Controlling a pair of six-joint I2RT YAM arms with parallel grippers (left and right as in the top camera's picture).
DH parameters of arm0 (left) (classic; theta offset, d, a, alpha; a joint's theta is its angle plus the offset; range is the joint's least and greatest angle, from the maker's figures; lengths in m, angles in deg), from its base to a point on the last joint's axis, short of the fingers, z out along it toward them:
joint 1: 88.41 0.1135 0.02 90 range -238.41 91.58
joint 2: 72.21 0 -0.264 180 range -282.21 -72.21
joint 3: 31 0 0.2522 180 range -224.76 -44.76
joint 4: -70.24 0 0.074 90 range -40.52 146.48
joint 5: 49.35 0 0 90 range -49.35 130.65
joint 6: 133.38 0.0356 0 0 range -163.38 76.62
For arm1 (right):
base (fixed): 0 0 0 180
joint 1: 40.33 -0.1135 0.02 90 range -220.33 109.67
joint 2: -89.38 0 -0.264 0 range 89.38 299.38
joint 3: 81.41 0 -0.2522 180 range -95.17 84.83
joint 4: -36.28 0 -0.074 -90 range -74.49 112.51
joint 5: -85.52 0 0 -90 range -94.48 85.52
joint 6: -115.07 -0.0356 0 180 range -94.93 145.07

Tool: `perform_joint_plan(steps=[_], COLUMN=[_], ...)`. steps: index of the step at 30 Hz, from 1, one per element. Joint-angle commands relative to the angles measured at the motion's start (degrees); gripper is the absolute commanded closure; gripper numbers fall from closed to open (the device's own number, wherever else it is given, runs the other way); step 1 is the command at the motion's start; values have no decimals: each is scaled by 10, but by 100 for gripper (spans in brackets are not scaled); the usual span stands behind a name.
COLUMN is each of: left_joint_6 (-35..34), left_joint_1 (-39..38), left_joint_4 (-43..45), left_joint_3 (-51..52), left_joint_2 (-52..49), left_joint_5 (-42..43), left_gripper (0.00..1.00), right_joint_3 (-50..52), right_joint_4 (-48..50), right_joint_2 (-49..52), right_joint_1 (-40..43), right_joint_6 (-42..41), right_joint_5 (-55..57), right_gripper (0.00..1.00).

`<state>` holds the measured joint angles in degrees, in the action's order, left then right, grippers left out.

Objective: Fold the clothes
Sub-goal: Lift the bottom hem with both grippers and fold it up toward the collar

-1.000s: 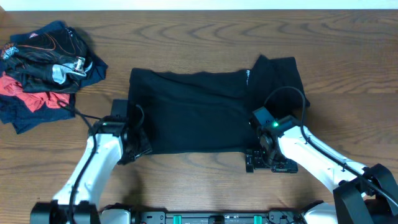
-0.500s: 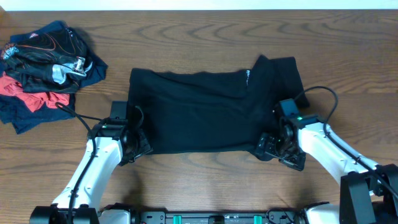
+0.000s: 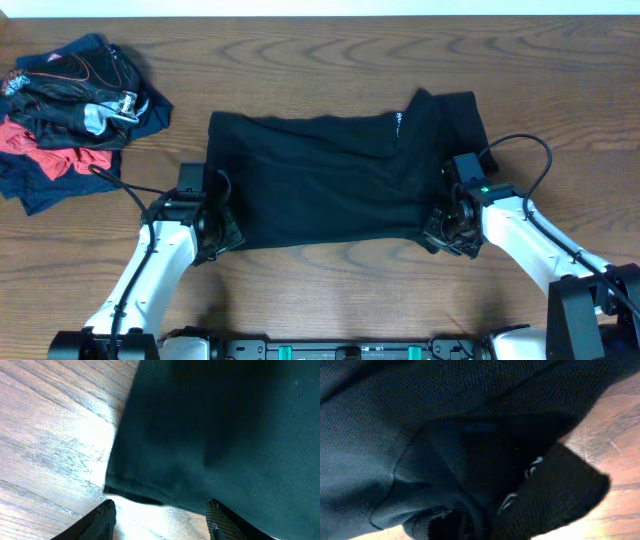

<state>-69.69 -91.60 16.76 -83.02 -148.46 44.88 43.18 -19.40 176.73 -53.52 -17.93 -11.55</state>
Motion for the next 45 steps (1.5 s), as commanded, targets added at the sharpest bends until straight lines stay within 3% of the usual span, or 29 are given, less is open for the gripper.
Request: perform_joint_plan(steps=[1,3,9,10,12,16,17,20,27,29,31,45], left_joint_6=[-19,-30,-33,-37,-55,-70,-70,-80,-105,-105,-107,-113], left_joint_1=[-1,-1,-1,-1,-1,-1,-1,-1,-1,-1,-1,-1], left_joint_4=[2,9,19,19,19,28,35,47,58,71,82,94], left_joint_3=[5,5,5,5,7,26,32,37,37,37,37,36], left_joint_2=[3,3,3,2,-3,-20,-24,-33,-52,-63,-70,-51], left_joint_5=[-18,-28,-28,-29,-34,-34,-34,-31,-19,-19,-18,3], left_gripper=[40,40,45,37,7,5,7,27,28,48,92,94], right_joint_3=[1,1,1,1,1,1,1,1,1,1,1,-6], right_joint_4=[3,4,6,6,6,6,6,3,1,-1,-2,-28], right_joint_2=[-5,-5,-5,-5,-5,-5,-5,-5,-5,-5,-5,-37], right_joint_1=[6,6,6,6,6,6,6,6,6,6,6,6], right_joint_6=[-7,-7,-7,-7,-7,-7,-7,-6,-6,-6,-6,-7], right_joint_5=[9,9,9,9,9,9,9,9,8,8,9,47], right_gripper=[91,98,99,99,99,99,99,99,99,99,99,99])
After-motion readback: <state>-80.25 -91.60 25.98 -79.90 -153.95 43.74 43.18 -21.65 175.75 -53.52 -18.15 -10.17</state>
